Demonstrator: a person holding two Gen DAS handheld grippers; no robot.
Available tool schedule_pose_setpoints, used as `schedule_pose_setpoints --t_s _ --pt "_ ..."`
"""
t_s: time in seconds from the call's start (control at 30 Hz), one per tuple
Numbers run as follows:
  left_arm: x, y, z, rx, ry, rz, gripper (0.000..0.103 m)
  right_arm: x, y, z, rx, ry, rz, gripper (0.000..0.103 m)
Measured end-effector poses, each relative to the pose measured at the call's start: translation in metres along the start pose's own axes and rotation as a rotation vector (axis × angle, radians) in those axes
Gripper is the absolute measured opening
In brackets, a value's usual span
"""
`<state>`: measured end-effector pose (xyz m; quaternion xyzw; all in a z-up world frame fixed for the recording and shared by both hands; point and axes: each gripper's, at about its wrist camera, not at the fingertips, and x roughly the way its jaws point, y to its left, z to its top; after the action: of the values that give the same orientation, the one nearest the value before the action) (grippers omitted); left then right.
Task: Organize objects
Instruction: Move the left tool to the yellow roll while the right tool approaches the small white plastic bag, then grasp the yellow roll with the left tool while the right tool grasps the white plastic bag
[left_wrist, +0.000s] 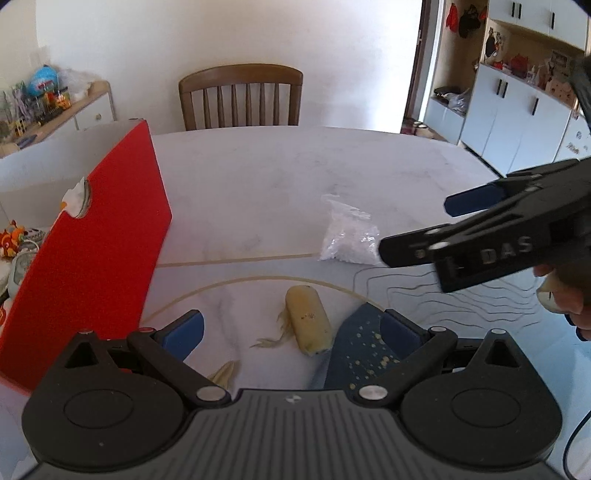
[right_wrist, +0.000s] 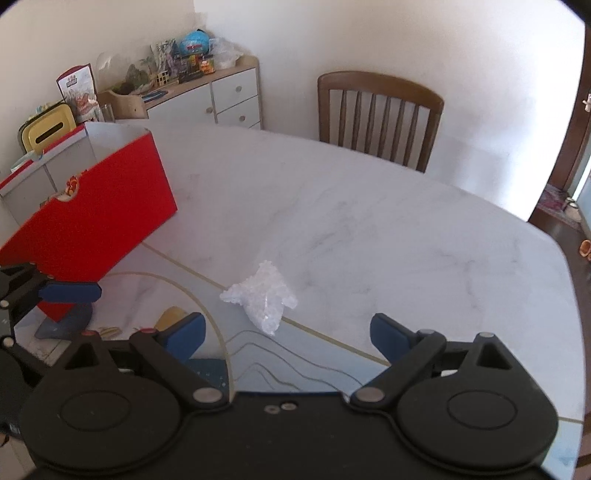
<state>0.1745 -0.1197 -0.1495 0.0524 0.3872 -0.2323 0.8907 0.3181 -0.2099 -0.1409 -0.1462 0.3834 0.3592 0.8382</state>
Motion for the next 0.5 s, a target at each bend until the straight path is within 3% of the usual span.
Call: schedule_pose_setpoints --t_s 0.27,0.5 --pt "0.016 -0.009 -0.001 -0.009 0.0 0.035 0.102 0.03 -0.003 0.003 -0.019 0.028 0.035 0.093" --pt "0.023 -0.01 -0.001 -0.035 0.024 0.016 0.101 0.041 -0.001 0.005 -0.051 0.03 0.066 0.086"
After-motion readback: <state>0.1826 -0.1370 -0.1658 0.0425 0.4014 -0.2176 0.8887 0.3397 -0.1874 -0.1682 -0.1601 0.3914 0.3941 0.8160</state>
